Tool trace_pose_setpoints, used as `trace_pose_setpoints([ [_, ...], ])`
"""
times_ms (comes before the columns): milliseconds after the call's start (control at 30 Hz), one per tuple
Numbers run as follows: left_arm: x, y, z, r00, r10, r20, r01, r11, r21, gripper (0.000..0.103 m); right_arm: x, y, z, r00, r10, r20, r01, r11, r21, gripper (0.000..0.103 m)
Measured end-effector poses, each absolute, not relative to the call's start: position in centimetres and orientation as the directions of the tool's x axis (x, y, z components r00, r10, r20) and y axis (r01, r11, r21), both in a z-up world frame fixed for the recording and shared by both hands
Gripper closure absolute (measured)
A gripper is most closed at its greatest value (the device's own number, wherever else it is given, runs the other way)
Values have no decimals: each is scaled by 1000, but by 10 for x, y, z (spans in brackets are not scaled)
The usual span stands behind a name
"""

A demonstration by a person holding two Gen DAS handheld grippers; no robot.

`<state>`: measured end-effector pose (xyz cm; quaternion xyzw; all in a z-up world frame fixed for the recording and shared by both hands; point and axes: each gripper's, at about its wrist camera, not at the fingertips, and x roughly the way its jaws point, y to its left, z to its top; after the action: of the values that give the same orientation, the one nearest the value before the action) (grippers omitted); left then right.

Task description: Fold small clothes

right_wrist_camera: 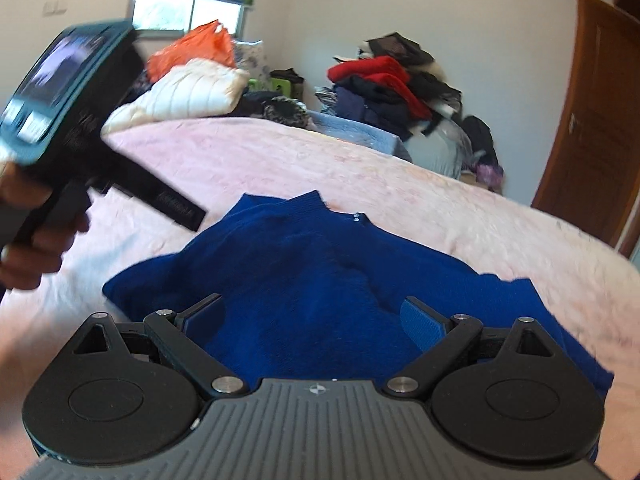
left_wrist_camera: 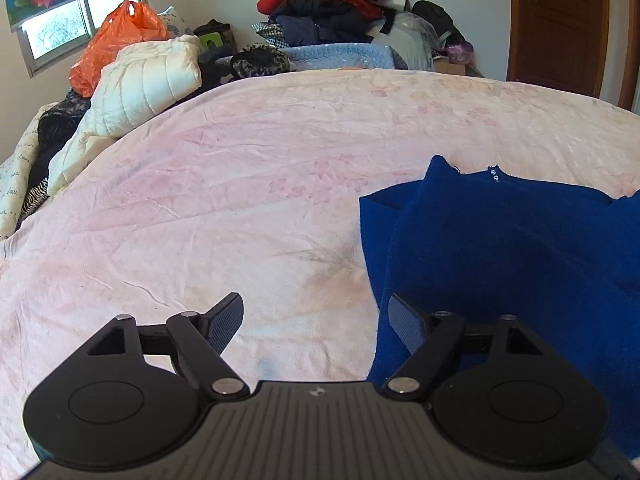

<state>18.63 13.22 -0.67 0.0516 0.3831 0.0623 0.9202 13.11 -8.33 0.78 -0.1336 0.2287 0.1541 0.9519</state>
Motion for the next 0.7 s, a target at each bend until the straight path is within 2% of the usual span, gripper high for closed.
trace_pose_setpoints([
  [233, 190, 130, -9, 690, 149, -708, -66, 987, 144, 23, 111, -56, 1, 855, 220, -470, -395, 863, -314, 4],
  [467, 195, 132, -11, 677, 127, -725, -52, 991, 124, 23, 102, -44, -6, 846, 224, -483, -426, 829, -362, 2],
  [600, 202, 143, -8, 672, 59, -738, -33, 998, 49, 23, 93, -34, -12, 846, 218, -486, -442, 797, -412, 2],
  [700, 216, 162, -4, 650, -51, -758, -15, 997, -79, 23, 85, -22, -20, 846, 202, -493, -455, 755, -472, 2],
])
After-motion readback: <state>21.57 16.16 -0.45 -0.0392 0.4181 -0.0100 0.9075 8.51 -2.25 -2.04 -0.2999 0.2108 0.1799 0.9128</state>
